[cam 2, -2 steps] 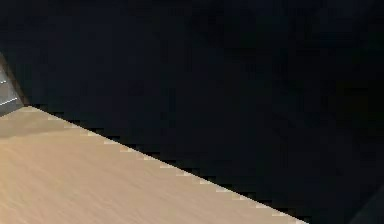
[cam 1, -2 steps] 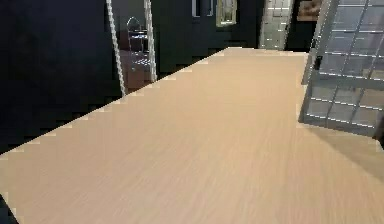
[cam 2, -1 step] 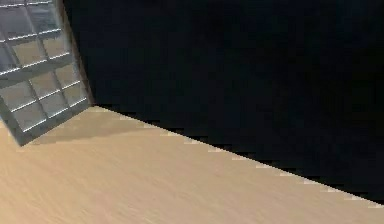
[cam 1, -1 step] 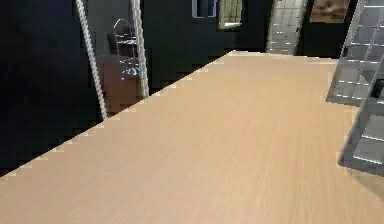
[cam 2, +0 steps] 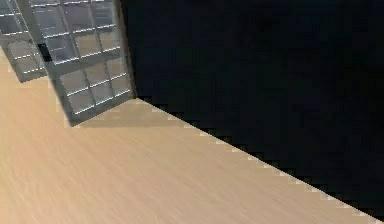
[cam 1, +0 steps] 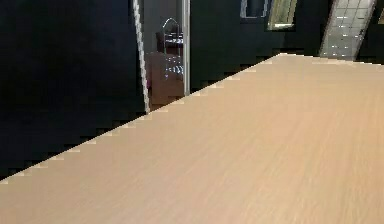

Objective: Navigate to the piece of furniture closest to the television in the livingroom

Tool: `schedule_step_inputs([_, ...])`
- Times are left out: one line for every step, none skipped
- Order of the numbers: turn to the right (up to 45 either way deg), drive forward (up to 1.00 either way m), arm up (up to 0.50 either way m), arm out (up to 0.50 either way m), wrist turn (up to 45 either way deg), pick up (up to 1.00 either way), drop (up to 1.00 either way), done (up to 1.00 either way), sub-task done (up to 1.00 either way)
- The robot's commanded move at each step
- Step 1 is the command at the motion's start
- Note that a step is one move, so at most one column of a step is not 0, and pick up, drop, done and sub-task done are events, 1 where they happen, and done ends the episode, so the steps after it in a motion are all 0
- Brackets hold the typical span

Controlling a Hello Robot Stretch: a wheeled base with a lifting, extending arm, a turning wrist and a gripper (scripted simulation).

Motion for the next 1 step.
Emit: schedule_step_inputs([0.0, 1.00, 0.00, 0.00, 0.0, 0.00, 0.00, 0.00, 0.00])
